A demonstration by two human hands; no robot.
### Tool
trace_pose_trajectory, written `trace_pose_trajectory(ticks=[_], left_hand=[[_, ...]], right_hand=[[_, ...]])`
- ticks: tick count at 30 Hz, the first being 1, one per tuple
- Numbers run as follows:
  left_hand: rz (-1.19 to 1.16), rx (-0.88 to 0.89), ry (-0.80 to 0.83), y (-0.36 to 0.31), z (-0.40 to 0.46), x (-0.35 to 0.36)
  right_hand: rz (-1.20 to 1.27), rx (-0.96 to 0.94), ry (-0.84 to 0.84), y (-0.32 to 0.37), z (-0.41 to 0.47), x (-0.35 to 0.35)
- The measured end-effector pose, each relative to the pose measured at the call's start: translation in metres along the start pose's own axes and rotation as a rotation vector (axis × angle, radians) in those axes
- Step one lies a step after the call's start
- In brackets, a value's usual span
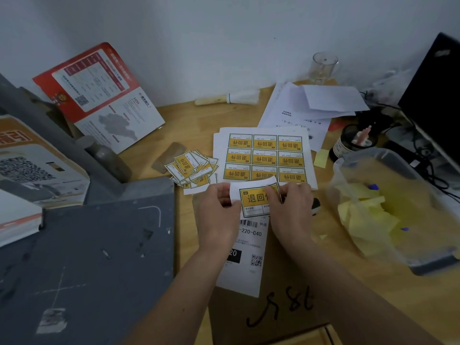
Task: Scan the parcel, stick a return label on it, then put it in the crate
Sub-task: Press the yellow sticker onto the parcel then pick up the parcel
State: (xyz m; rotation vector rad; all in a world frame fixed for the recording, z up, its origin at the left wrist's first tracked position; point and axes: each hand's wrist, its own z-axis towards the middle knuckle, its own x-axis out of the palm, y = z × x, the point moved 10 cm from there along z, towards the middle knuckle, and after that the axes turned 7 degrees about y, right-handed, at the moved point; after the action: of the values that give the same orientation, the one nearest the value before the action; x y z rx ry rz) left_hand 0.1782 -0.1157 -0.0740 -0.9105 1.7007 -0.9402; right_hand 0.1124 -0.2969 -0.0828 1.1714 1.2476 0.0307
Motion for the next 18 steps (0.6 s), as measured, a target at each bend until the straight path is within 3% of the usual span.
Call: trace_pose_trajectory(ticks=[18], left_hand=[[0.139,0.103,-0.070,-0.0019,-0.0036,-0.0032]], right_hand=[[0.094,0.016,-0.055,-0.0046,-0.0002,-0.0030]])
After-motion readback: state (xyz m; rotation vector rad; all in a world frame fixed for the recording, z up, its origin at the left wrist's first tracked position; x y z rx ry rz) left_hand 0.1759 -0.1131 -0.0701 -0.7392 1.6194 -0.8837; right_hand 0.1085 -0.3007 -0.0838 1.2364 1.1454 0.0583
